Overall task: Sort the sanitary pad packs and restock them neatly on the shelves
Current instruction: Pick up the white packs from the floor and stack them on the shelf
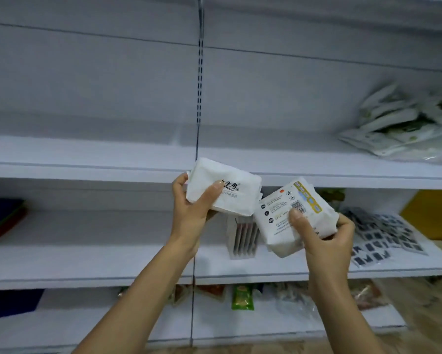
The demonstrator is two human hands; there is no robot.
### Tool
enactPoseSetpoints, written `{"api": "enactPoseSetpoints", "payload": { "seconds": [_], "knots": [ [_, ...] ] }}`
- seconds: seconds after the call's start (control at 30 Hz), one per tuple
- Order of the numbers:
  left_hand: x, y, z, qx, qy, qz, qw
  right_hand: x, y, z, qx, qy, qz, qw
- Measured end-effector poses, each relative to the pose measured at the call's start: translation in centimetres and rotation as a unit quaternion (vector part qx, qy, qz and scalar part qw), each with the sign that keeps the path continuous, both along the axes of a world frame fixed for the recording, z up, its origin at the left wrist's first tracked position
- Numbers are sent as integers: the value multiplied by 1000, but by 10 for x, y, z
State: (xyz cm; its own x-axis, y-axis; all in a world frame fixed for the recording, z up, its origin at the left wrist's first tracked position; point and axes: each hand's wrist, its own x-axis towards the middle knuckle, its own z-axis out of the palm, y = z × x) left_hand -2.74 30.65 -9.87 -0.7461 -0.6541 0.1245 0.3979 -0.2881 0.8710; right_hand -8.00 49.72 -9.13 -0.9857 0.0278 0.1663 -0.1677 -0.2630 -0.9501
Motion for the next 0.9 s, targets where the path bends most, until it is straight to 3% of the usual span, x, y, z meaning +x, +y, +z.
{"api": "enactPoseSetpoints", "payload": {
  "seconds": [0.17, 0.33, 0.47, 0.63, 0.73, 0.8, 0.9],
  "knots": [
    [-104, -19, 29, -57, 22, -64, 996, -77, -6, 18, -13, 16, -47, 999],
    [-188, -23, 38, -199, 3, -94, 975, -132, -3, 14, -43, 6, -96, 994],
    [-244, -24, 36, -224, 22, -137, 965, -181, 0, 12, -46, 17, -123, 991],
    [-304, -35, 27, -301, -19, -145, 942, -261, 7, 21, -3, 39, -106, 994],
    [-331, -40, 21, -275, -64, -157, 946, -313, 5, 26, 40, 54, -84, 994],
    [-353, -43, 20, -305, -114, -92, 941, -353, 3, 30, 71, 47, -67, 994],
    [-389, -54, 28, -363, -255, 45, 895, -408, -1, 34, 224, 80, -75, 968]
  ]
}}
